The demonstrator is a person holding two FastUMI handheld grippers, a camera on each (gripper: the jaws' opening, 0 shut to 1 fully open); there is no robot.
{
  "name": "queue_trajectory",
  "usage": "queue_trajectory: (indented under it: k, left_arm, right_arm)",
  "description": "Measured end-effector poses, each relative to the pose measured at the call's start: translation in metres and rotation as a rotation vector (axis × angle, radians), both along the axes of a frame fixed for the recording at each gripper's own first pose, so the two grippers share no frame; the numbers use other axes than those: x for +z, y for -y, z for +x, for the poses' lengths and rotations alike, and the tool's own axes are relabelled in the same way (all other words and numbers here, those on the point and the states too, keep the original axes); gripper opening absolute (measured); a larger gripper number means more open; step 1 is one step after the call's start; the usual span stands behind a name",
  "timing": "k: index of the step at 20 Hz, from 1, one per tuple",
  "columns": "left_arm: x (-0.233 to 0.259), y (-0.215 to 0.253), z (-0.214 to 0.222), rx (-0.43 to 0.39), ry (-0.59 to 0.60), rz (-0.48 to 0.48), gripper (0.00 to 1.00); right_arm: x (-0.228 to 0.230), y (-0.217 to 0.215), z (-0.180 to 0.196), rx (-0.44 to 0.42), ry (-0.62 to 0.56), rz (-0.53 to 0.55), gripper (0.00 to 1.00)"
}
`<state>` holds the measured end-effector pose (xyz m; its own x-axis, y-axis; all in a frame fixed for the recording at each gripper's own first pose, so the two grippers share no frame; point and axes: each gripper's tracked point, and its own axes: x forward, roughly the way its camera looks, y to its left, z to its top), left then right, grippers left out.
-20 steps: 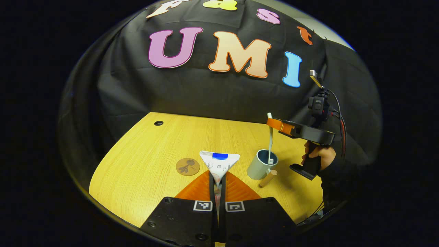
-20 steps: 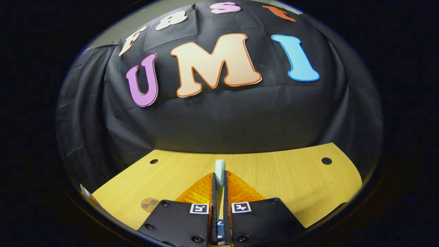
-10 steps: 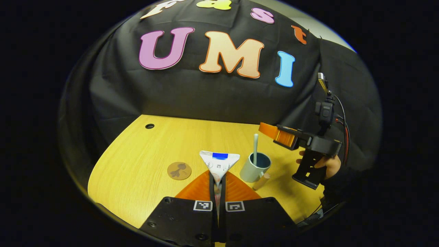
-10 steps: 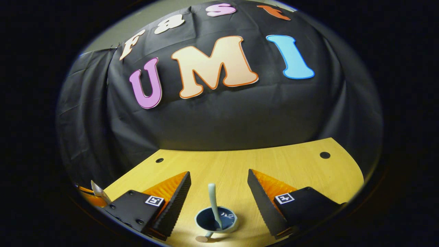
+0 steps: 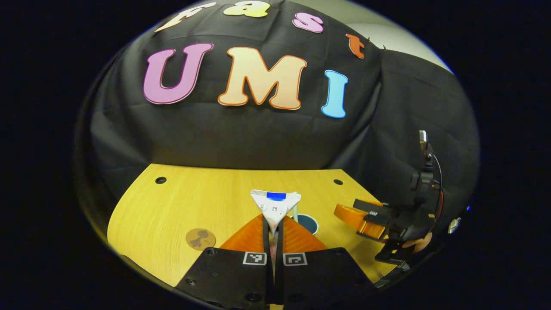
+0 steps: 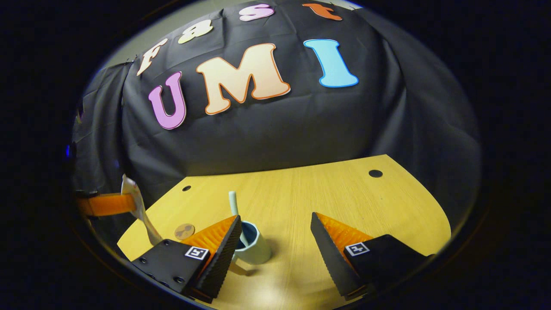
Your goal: Put the toothbrush and toothpaste on the desktop into the cup, then pick up the cup and place it on the coaster on the desktop.
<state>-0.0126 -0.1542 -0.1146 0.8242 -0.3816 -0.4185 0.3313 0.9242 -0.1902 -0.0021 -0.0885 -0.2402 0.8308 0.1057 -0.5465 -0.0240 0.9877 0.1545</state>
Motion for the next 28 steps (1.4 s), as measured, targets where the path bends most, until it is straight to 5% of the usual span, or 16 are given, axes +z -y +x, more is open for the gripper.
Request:
queue_trajectory:
  k: [9, 16, 24, 26, 28]
  left_arm:
    - [0.008, 0.059, 0.041, -0.079, 0.048, -0.071, 0.00]
    - [-0.013, 0.087, 0.060, -0.073, 0.025, -0.119, 0.00]
    - [-0.049, 0.093, 0.061, -0.019, -0.038, -0.066, 0.00]
    - [-0.055, 0.091, 0.055, -0.006, -0.057, -0.058, 0.03]
    - [-0.057, 0.087, 0.047, 0.020, -0.058, -0.058, 0.36]
  right_arm:
    - [-0.001, 0.018, -0.042, 0.002, -0.039, -0.022, 0.99]
    - [-0.004, 0.040, -0.058, -0.008, -0.065, -0.036, 0.99]
    - [-0.008, 0.073, -0.060, -0.043, -0.079, -0.049, 0.99]
    - [-0.008, 0.075, -0.058, -0.041, -0.077, -0.046, 0.99]
    - [-0.009, 0.074, -0.055, -0.033, -0.075, -0.042, 0.99]
